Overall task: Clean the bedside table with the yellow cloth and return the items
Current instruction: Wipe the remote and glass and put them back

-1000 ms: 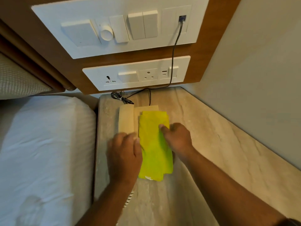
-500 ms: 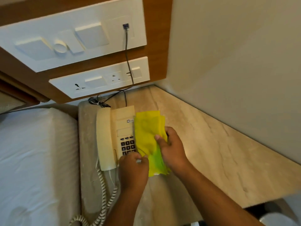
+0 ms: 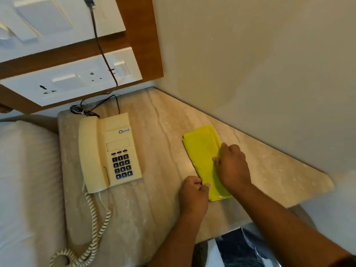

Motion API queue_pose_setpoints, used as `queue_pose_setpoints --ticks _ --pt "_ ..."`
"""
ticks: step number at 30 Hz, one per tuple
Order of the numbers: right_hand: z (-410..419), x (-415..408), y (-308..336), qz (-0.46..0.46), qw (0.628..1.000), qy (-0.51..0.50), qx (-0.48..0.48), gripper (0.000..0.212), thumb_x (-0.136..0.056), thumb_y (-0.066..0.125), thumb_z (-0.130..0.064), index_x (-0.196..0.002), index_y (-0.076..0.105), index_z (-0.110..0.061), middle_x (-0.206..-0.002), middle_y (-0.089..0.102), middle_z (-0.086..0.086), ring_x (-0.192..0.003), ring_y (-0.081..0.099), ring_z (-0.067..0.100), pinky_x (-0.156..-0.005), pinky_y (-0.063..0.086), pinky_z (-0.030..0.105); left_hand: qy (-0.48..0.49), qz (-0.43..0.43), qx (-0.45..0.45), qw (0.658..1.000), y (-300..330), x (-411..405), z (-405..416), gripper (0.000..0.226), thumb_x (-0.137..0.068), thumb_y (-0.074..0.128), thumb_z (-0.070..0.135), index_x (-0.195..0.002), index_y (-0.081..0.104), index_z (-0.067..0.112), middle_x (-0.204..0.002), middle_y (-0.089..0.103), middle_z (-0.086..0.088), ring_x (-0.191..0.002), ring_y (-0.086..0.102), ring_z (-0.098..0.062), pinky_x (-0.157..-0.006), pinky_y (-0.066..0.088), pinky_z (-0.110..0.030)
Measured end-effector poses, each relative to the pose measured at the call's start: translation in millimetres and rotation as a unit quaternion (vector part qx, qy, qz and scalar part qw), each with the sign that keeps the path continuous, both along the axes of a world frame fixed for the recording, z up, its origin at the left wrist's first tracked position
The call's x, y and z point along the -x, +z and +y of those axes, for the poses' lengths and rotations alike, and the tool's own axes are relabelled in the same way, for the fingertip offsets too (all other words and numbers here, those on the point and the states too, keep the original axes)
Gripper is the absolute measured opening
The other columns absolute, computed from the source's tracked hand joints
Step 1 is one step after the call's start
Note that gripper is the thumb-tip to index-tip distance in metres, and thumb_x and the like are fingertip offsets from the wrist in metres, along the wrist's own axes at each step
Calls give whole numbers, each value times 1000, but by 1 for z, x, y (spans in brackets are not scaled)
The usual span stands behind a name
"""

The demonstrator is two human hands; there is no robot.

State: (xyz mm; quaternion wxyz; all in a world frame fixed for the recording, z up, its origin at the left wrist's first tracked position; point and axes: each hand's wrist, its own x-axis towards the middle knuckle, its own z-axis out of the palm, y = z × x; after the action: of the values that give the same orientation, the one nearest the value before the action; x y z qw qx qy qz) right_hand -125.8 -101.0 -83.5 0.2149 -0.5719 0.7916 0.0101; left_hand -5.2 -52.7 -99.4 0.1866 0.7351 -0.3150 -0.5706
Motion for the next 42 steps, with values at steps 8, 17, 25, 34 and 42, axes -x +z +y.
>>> queue_pose_setpoints --ticks 8,17,25,34,42 --pt "24 -55 37 -18 998 8 65 63 -90 62 -39 -140 45 -4 -132 48 22 -119 45 44 -92 43 51 -154 -87 67 982 48 -81 0 33 -84 69 37 -114 58 29 -103 65 9 -94 62 -7 -78 49 -17" --pt "69 -233 92 -169 960 217 56 64 -79 75 -23 -133 50 0 -121 54 30 -107 54 48 -91 48 53 -86 -293 162 938 173 -300 50 38 -85 66 39 -118 61 22 -118 65 -2 -110 58 -22 -95 48 -35" --pt "162 -400 115 -309 835 454 -10 98 -80 69 -56 -154 20 -16 -151 36 10 -137 34 27 -108 29 31 130 -418 287 852 246 -441 178 32 -89 56 42 -110 67 20 -111 66 10 -106 60 -8 -92 47 -24" --pt "225 -481 97 -376 792 479 -44 110 -71 78 -57 -152 7 -34 -154 32 -6 -137 34 12 -104 25 18 125 -369 -51 919 142 -524 309 55 -87 66 23 -138 49 12 -139 52 -9 -128 48 -25 -105 40 -34" --pt "228 -498 80 -369 812 451 36 91 -67 88 -32 -142 43 -10 -137 55 7 -122 53 22 -97 34 19 22 -417 -103 903 86 -523 302 45 -82 69 39 -119 57 16 -111 56 -6 -102 60 -26 -82 57 -38"
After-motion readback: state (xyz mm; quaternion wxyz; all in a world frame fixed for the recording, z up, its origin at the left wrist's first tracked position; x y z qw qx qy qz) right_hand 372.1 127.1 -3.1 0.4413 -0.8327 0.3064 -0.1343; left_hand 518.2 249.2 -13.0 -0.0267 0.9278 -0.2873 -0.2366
